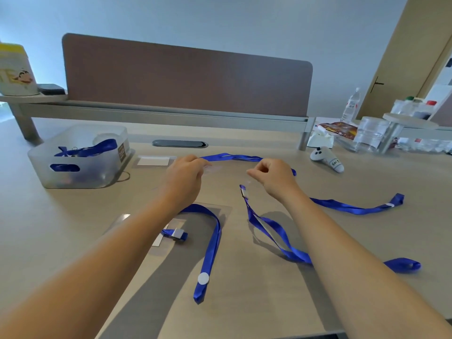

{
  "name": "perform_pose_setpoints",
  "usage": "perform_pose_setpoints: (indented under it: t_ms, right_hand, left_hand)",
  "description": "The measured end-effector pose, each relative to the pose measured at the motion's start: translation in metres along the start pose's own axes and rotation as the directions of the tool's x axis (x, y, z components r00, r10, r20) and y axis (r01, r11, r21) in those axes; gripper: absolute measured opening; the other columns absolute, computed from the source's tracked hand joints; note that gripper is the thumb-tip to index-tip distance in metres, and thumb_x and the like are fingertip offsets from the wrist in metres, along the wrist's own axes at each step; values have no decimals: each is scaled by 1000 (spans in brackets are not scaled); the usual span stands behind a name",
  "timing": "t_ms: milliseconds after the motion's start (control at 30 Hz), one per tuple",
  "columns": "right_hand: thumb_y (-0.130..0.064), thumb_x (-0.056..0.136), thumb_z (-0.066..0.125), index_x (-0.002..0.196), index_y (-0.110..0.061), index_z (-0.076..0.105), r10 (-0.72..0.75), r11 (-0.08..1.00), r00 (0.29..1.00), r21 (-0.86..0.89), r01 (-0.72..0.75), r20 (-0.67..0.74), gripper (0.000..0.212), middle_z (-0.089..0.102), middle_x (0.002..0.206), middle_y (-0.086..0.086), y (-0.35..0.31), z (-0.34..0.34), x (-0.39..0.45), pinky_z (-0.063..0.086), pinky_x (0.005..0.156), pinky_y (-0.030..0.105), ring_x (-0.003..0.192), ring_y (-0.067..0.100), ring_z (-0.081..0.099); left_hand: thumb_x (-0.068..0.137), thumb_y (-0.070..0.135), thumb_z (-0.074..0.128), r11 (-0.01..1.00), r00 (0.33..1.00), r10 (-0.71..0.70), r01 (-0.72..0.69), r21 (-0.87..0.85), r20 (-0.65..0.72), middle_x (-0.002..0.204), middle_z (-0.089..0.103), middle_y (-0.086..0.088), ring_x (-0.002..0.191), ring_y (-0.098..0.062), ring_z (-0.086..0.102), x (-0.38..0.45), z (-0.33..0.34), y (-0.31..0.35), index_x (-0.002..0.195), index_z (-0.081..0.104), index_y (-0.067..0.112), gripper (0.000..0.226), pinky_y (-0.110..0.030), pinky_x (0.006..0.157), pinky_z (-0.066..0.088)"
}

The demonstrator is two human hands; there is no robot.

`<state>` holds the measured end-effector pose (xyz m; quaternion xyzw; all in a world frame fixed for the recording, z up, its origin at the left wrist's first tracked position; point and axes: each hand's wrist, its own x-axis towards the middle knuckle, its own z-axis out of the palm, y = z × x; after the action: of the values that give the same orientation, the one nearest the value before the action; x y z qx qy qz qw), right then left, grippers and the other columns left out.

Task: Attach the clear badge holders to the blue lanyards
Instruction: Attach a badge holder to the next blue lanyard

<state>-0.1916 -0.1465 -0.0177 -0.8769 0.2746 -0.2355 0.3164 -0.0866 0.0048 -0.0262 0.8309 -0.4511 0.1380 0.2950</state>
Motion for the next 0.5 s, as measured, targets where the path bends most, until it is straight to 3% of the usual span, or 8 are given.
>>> perform_pose_setpoints:
  t_ms: [67,200,400,500]
  right_hand:
    - [-20,93,45,63,-21,38,18,998,998,60,-14,-63,31,57,76,7,0,4,2,40,61,26,67,15,47]
    - [-14,95,40,67,-23,34,127,959,989,264,-103,-75,30,61,97,18,-4,10,3,53,83,38,81,20,59]
    - [-13,96,40,92,-15,45,158,947,985,293,-130,-75,6,49,75,0,-5,16,8,53,74,34,67,12,50]
    - [-15,98,35,100,-15,53,206,877,978,436,-199,33,18,44,72,-2,-11,16,7,54,59,25,64,13,52]
  left_hand:
    - [92,1,36,1000,1000,4,-4,-6,-3,115,58,-16,102,-29,50,0,1,0,118,53,5,32,-33,83,42]
    - [92,2,37,1000,1000,3,-3,-21,-18,115,59,-16,101,-29,51,1,5,-1,118,53,6,31,-34,83,44]
    - [92,5,38,994,996,-53,46,-103,-65,115,60,-16,101,-28,53,3,8,1,116,54,6,29,-30,83,43]
    - [92,3,38,982,991,-102,86,-169,-86,116,61,-15,102,-26,53,5,9,2,115,56,6,29,-24,80,39]
